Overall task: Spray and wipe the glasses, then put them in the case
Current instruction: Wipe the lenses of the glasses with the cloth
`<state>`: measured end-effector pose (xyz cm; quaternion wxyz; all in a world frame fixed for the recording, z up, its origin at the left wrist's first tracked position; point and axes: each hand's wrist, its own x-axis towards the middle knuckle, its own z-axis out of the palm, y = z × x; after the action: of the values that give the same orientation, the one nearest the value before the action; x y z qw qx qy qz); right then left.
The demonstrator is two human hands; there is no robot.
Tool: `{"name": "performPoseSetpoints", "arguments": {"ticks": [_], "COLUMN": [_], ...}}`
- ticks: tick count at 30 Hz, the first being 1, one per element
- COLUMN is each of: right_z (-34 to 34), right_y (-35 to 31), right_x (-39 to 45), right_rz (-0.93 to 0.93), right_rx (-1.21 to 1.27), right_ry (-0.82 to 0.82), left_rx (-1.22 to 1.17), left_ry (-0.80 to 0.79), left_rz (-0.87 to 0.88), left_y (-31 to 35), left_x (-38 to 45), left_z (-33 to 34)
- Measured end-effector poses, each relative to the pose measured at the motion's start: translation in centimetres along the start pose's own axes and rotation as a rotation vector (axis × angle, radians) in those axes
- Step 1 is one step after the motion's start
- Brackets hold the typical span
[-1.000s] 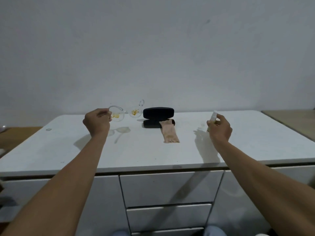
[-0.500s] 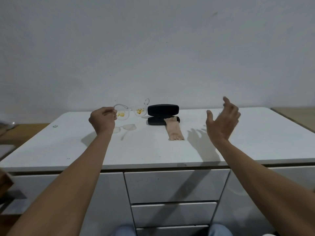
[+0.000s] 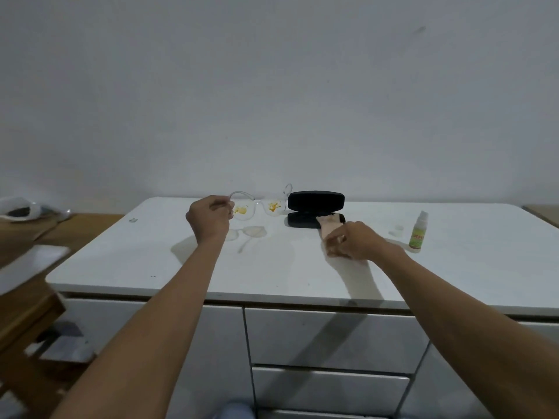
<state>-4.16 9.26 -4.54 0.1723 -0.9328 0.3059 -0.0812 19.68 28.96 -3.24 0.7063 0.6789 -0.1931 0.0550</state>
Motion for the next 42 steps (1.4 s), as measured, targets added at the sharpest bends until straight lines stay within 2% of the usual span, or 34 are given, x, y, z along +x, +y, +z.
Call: {"name": "performPoseSetpoints", "arguments": {"ticks": [3,12,15,18,21,23,33,42], "right_z": [-0.1,1.2,1.4,1.8,1.7,1.7,2.7,2.2], "right_y": [-0.1,-0.6,-1.4,-3.0,-5.0,-6.2,-11.6,-14.7], "right_x": [0.3,0.6,0.8,0.8,0.7,0.9,1.6,1.9], "right_rz": [0.023,0.011,0.125,0.205,0.149,0.107,0.052,0.121], "right_rx": [-0.085,0.086,0.413,0.895,1.244,1.349,1.538,1.62], "right_ry": [-0.034,0.078,0.107,0.147,0.106,0.115,0.345,0.563], "left_rx": [0.003,0.018,0.023,0.037,0.062,0.063,0.031,-0.016], "left_ry": [0.007,0.034,0.039,0.035,0.026,0.022,-0.003,-0.086], "left_rz": [-0.01,-0.034,-0.046,-0.041,-0.016,-0.006,0.032,0.067], "left_y": [-0.2,-0.5,-0.2,-0.1,0.3,0.6,2.2,3.4], "left_x": [0.1,-0.2,-0.3,-0.3,-0.2,-0.3,-0.8,-1.1], "left_z": [-0.1,-0.1,-0.3,-0.4,-0.5,-0.4,-0.4,-1.0]}}
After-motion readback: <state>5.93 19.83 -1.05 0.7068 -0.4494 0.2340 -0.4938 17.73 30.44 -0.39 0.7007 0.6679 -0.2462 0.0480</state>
